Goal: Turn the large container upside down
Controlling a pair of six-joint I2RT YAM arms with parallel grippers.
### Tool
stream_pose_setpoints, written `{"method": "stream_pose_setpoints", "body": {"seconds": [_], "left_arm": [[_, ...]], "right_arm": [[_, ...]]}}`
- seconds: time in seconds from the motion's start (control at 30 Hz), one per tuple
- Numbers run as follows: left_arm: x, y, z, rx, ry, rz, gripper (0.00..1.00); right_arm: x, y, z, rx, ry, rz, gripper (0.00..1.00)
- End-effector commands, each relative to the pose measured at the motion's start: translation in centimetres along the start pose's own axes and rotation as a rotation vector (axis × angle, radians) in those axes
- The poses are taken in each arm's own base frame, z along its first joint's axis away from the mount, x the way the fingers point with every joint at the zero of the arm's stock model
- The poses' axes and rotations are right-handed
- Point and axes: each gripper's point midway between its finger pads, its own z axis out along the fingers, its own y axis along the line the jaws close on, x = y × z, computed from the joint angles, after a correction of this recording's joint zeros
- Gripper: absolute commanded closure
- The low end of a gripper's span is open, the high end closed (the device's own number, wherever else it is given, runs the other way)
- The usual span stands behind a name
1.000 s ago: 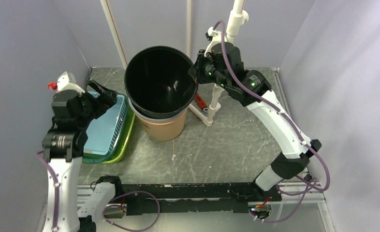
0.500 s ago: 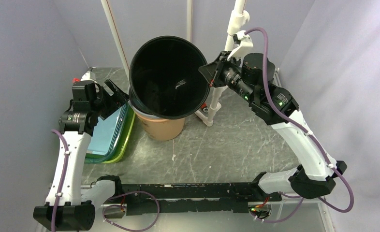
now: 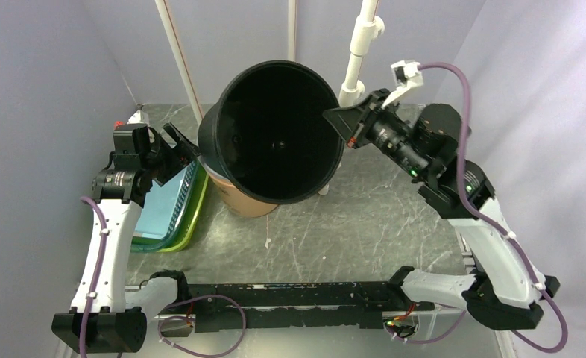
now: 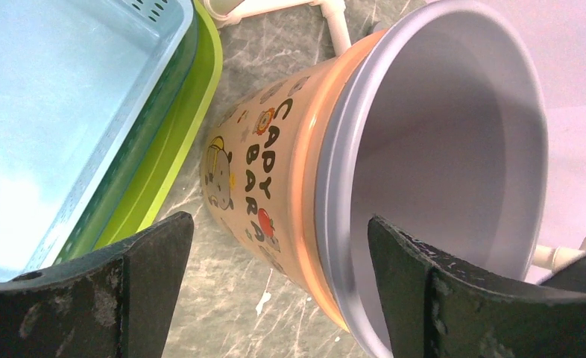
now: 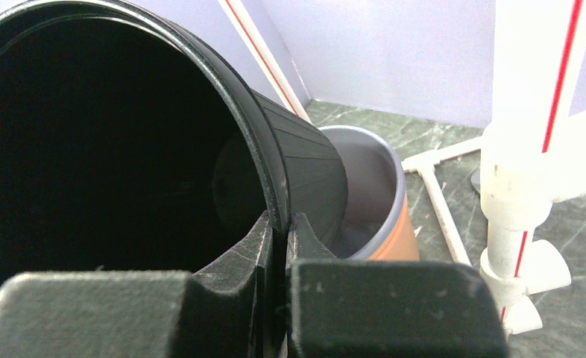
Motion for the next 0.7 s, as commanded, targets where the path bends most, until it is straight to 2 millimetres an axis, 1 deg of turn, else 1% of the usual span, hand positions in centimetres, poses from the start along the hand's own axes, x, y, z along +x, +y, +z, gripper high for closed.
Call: {"method": "stream_pose_setpoints", "body": {"seconds": [0.0, 0.1, 0.2, 0.27, 0.37, 0.4, 0.47, 0.53, 0.6, 0.67], "left_arm": [[-0.8, -0.9, -0.7, 0.031, -0.015, 0.029, 0.08], [-0.9, -1.2, -1.2, 0.039, -0.017, 0.038, 0.07], [-1.2, -1.8, -2.1, 0.06, -0.026, 0.06, 0.06], [-1.3, -2.3, -2.9, 0.084, -0.034, 0.073, 0.06], [-1.3, -3.1, -4.3, 0.124, -0.043, 0.084, 0.06], [-1.2, -3.4, -4.7, 0.14, -0.042, 0.088, 0.06], [-1.0, -3.8, -5.7, 0.167, -0.034, 0.115, 0.06], [-0.6, -3.9, -6.6, 0.172, -0.016, 0.141, 0.06], [-0.1, -4.1, -7.3, 0.19, 0.004, 0.159, 0.06], [0.7, -5.0, -8.1, 0.256, 0.029, 0.165, 0.06]], "right_arm": [[-5.4, 3.4, -4.3, -0.146, -0.184, 0.019, 1.0], [-5.1, 3.1, -6.0, -0.129, -0.16, -0.001, 1.0], [-3.9, 2.6, -8.0, -0.123, -0.113, -0.026, 1.0], [-3.0, 2.5, -9.5, -0.131, -0.082, -0.032, 1.0], [-0.9, 2.4, -10.9, -0.148, 0.007, -0.037, 1.0], [0.3, 2.1, -11.3, -0.143, 0.054, -0.044, 1.0], [2.7, 0.7, -11.7, -0.089, 0.146, -0.043, 1.0], [5.8, -1.8, -12.1, 0.019, 0.247, -0.037, 1.0], [8.8, -3.9, -12.3, 0.105, 0.334, -0.021, 1.0], [11.6, -5.8, -12.4, 0.186, 0.4, -0.001, 1.0]]}}
